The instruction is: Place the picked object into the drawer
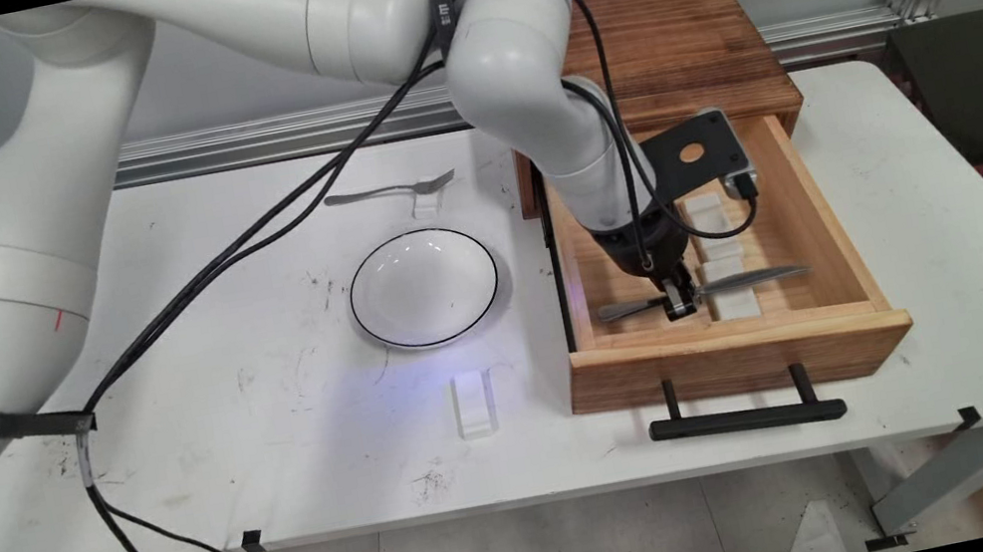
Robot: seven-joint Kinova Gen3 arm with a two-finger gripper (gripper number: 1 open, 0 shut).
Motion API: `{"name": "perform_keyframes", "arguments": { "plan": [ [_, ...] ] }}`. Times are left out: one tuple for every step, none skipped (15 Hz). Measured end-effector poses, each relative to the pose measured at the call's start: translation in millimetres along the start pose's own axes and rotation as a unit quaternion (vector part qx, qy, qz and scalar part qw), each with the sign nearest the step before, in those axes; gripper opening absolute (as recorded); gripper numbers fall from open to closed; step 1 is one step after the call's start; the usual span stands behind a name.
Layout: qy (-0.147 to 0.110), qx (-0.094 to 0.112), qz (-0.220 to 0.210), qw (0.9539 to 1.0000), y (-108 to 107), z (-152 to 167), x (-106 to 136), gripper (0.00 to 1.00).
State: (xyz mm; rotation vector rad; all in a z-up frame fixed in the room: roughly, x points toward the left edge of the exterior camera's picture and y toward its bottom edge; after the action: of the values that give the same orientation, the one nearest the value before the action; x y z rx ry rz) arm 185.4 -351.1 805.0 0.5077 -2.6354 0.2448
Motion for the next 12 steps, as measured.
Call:
{"name": "perform_keyframes", "arguments": {
  "plan": [
    [0.001,0.0,0.0,1.0,0.0,1.9,0.0,0.0],
    [0.003,0.001,0.001,1.0,0.1,3.6,0.0,0.0],
    [0.004,0.001,0.001,1.0,0.1,5.0,0.1,0.0],
    [0.005,0.001,0.002,1.0,0.2,5.8,0.2,0.0],
    [0.006,0.001,0.002,1.0,0.3,7.0,0.4,0.0],
    [0.007,0.001,0.002,1.0,0.3,8.3,0.5,0.0],
    [0.009,0.002,0.002,1.0,0.2,9.7,0.6,0.0],
    [0.009,0.002,0.002,1.0,0.0,10.4,0.5,0.0],
    [0.01,0.002,0.003,0.9999,-0.1,11.0,0.4,0.0],
    [0.01,0.002,0.003,0.9999,-0.2,11.8,0.3,0.0],
    [0.011,0.002,0.003,0.9999,-0.2,12.7,0.0,0.0],
    [0.012,0.002,0.003,0.9999,-0.2,13.5,-0.2,0.0]
  ]
}}
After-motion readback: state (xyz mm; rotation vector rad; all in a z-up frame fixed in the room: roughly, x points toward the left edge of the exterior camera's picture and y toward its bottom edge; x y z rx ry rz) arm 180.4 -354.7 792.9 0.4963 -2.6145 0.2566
